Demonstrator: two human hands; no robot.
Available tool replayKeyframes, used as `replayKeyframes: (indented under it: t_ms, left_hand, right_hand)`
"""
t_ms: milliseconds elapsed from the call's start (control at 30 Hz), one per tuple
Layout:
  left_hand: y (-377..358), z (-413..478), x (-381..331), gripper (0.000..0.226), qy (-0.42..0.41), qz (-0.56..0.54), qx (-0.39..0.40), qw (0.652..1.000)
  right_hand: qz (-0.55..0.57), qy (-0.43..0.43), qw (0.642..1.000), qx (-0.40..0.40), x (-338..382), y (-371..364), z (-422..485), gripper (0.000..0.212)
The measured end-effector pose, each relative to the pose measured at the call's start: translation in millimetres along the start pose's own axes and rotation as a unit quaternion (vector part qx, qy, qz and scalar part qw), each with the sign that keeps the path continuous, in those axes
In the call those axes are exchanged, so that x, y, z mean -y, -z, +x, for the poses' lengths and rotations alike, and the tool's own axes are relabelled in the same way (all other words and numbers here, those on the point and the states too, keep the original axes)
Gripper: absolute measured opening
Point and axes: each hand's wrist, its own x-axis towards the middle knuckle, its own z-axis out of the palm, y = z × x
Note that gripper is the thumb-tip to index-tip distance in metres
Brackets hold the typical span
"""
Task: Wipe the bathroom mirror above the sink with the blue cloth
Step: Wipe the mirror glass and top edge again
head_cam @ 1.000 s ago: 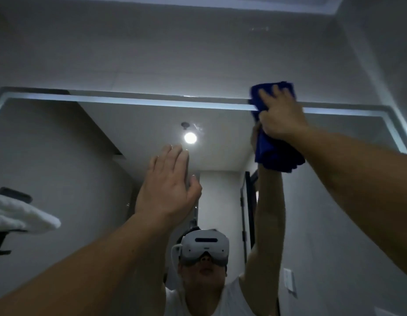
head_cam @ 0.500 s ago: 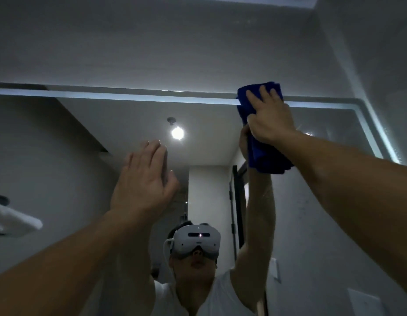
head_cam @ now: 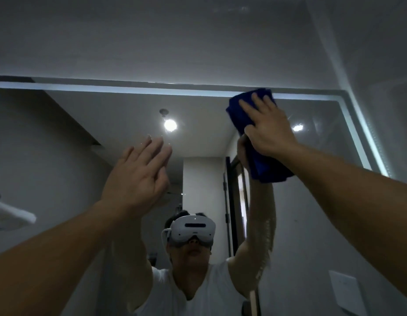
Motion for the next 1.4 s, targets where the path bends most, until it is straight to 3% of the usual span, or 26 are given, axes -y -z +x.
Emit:
replayKeyframes:
  t_ms: [67, 133, 333, 433, 467, 567, 633, 733, 900, 1033, 1233, 1400]
  left_hand:
    - [0, 0, -1, 0.057, -0.004, 0.01, -0.008, 1.0]
    - [1, 0, -1, 0.058, -0.002, 0.006, -0.011, 1.0]
    - [-1, -2, -1, 0.061, 0.003, 0.024, 0.003, 1.0]
    - [1, 0, -5, 0.058, 0.009, 0.057, 0.005, 0.998]
    - [3, 0, -8, 0.057, 0.029, 0.061, 0.002, 0.998]
    - [7, -14, -29, 0.059, 0.083, 0.029, -0.019, 0.996]
    - [5, -33, -50, 0.062, 0.072, 0.005, -0.021, 0.997]
    - [-6, -66, -77, 0.065, 0.068, -0.029, 0.003, 0.997]
    - [-25, -104, -105, 0.063, 0.072, -0.034, 0.0, 0.997]
    - [-22, -112, -110, 0.063, 0.065, -0.031, 0.013, 0.997]
    - [-21, -114, -111, 0.065, 0.072, -0.031, 0.026, 0.997]
    - [-23, -115, -111, 0.064, 0.067, -0.015, -0.003, 0.998]
  right_hand:
    - [0.005, -0.056, 0.998, -0.015, 11, -3, 8, 0.064]
    - [0.027, -0.034, 0.999, -0.022, 26, -9, -12, 0.063]
    - [0.011, 0.168, 0.986, 0.007, 47, -42, -158, 0.065]
    - [-0.028, 0.242, 0.969, 0.041, 21, -31, -135, 0.063]
    - [-0.033, 0.214, 0.975, 0.037, 15, -25, -114, 0.062]
    - [-0.001, 0.012, 1.0, 0.003, 11, -18, -65, 0.062]
    - [0.01, -0.044, 0.999, -0.018, 26, -26, -65, 0.064]
    - [0.037, -0.023, 0.999, -0.032, 52, -38, -108, 0.067]
    - [0.033, 0.097, 0.995, -0.004, 65, -60, -235, 0.075]
    - [0.01, 0.18, 0.983, 0.031, 40, -52, -228, 0.07]
    - [0.052, -0.036, 0.998, -0.001, 55, -35, -169, 0.07]
    - [0.078, -0.046, 0.995, -0.044, 90, -63, -256, 0.071]
